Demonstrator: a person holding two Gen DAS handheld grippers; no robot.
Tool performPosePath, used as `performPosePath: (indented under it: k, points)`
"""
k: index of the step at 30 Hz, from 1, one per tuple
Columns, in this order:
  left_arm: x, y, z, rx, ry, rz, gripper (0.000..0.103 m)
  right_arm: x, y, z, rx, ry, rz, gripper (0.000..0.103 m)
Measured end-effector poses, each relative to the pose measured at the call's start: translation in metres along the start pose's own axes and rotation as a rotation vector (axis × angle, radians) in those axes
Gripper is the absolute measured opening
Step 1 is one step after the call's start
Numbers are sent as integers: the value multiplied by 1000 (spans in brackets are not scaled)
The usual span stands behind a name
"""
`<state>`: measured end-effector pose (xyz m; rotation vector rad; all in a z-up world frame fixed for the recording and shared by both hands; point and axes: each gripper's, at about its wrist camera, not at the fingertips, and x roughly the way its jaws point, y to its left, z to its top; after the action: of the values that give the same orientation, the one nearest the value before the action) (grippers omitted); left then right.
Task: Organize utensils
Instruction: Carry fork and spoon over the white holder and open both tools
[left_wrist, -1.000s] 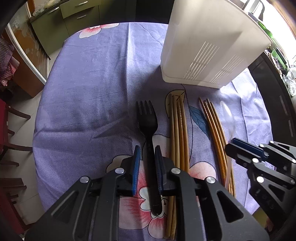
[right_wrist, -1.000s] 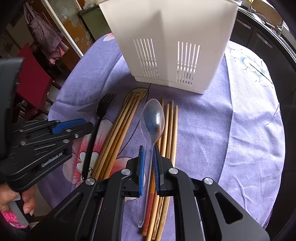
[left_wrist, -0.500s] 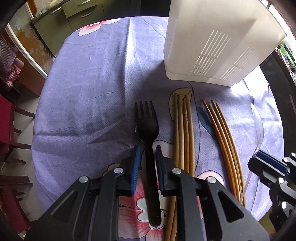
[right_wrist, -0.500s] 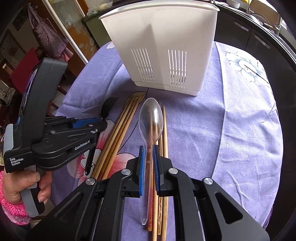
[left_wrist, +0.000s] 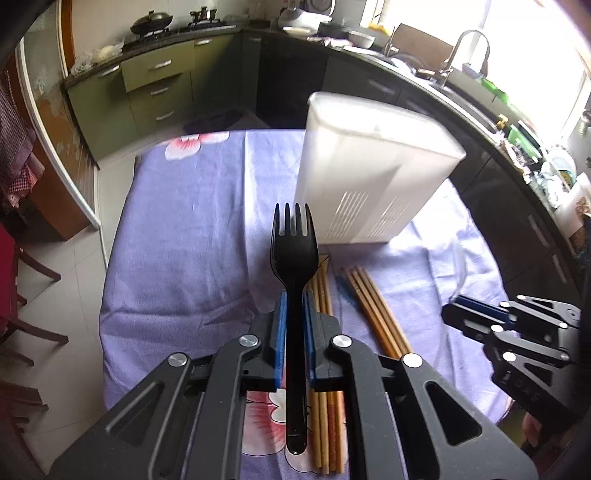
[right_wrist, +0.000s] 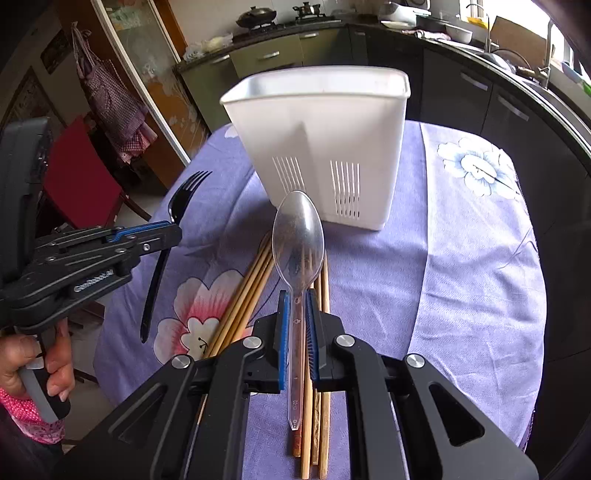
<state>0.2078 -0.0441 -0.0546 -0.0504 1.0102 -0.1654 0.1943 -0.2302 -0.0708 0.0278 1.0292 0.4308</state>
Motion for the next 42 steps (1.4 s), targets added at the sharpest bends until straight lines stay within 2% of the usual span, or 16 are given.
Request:
performPosePath:
  k: [4,8,12,16,19,22,26,29,32,38,42]
  points:
    - [-43,-14,26,27,-127,-59,9,-34,3,18,-13,-109,17,9]
    - [-67,-29,63,18,-235,-102,9,-76,2,48,-17,-256,16,9]
    - [-70,-38,107,-14,-371,-123,9,-104,-2,87,-9,-362,19,9]
    - [-63,-49,141,-34,-499,-133,9,-119,-9,122,7,-466,-13,9]
    - [-45,-55,157,-37,-550,-120,9,-115,-17,146,31,-514,-22,9]
    - [-21,-60,162,-32,-562,-79,9,-104,-26,164,51,-557,-49,9]
    - [5,-63,156,-18,-560,-31,9,-78,-43,183,77,-553,-69,9]
    - [17,-60,146,-8,-554,-3,9,-59,-51,184,73,-534,-71,9]
    - [23,-53,133,5,-526,1,9,-46,-51,170,39,-527,-82,9]
    - [28,-50,117,27,-436,7,9,-39,-32,122,-46,-535,-156,9]
    - [27,-55,107,65,-393,40,9,-33,-27,105,-65,-492,-164,9]
